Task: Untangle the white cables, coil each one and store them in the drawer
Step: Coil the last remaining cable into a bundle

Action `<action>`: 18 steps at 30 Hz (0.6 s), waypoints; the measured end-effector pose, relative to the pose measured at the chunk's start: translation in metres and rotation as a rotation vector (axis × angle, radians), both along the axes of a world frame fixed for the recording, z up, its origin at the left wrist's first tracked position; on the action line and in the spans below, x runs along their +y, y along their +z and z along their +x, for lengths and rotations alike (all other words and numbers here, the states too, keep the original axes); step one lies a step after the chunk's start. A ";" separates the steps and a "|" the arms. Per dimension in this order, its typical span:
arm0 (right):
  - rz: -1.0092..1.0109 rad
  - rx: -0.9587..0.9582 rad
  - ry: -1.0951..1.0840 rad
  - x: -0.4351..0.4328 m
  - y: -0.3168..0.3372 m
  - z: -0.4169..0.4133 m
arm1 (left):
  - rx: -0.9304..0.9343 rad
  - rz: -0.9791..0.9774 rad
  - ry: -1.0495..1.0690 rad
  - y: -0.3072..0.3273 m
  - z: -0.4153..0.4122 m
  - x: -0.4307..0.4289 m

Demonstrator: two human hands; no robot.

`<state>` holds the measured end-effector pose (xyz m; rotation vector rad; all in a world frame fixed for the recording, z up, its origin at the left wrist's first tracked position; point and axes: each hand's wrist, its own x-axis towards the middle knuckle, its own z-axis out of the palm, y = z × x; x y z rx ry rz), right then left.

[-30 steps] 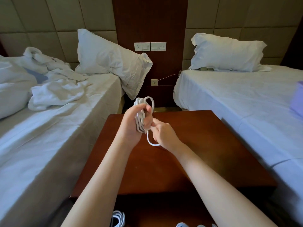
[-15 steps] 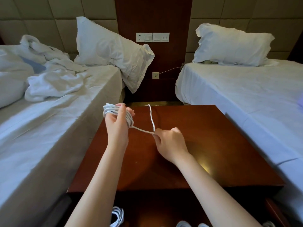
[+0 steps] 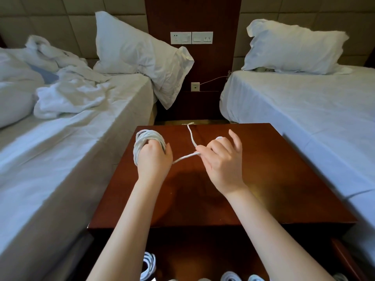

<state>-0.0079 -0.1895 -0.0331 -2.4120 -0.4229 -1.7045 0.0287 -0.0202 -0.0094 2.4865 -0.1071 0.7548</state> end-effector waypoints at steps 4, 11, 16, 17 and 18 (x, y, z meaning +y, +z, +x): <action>-0.008 -0.017 0.022 -0.011 0.011 0.000 | 0.221 0.045 -0.224 0.002 -0.004 -0.004; 0.024 0.034 0.017 -0.034 0.016 0.000 | 0.655 -0.302 -0.658 0.031 -0.034 -0.020; -0.009 0.082 0.091 -0.032 0.022 -0.002 | 0.811 -0.273 -0.874 0.035 -0.037 -0.014; -0.010 0.101 0.119 -0.030 0.023 -0.002 | 0.838 -0.305 -0.935 0.036 -0.038 -0.013; -0.002 0.125 0.155 -0.027 0.023 -0.003 | 0.869 -0.341 -1.000 0.037 -0.038 -0.012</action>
